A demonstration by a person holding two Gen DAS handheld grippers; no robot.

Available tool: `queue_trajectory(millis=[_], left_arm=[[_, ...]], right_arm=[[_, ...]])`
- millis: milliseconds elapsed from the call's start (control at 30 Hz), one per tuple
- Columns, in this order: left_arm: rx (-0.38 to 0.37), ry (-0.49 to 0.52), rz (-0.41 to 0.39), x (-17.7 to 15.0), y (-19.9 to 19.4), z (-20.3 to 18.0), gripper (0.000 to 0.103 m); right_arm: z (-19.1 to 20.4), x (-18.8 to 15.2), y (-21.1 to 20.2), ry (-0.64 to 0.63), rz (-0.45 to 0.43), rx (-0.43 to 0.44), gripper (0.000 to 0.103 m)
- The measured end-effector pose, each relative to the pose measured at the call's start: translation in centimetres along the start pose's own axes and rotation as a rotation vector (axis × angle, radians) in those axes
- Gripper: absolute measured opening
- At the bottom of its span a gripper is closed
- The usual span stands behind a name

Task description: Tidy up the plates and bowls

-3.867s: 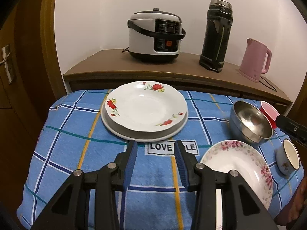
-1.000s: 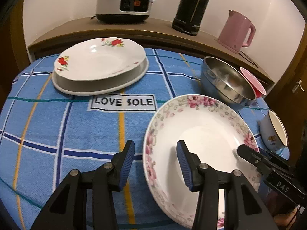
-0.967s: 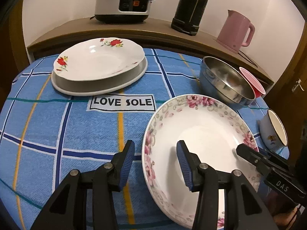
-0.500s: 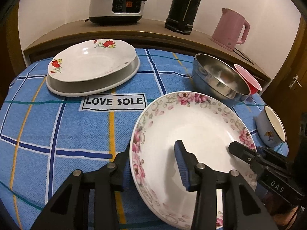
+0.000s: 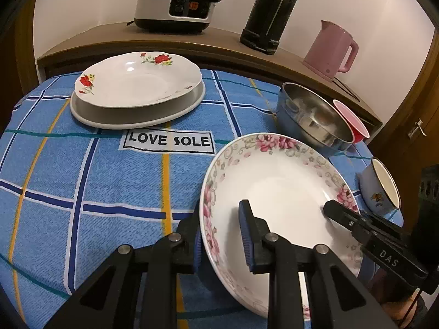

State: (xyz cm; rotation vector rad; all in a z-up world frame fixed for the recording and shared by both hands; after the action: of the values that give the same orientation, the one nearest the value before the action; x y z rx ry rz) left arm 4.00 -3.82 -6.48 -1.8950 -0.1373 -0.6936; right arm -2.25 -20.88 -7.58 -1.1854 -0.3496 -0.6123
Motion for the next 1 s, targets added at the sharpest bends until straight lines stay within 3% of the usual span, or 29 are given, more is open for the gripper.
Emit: queue_trajectory(millis=[433,1000], left_arm=[[0.032,-0.035,-0.042,1.1,-2.0,1.7,0.026],[0.081,-0.071,-0.11,4.1,-3.9,5.3,0.026]], right_arm=[[2.2,1.4,-0.3,-0.042,-0.02,0.026,0.019],[6.1,5.7,1.6,-0.067,-0.03,0.078,0.019]])
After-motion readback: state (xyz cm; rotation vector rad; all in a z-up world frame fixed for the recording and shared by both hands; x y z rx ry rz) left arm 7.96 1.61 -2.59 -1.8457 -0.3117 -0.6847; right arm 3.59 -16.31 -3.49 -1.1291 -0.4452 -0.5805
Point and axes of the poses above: each gripper's, at about its wrist camera, not at the fingertips, and y roughly the way its jaws point, z to its left, x to its top, the point moved 2 cm from there along y, roughly the way its jaws point, and after that the axes turned 7 degrees about z, right-handed, at the moved point
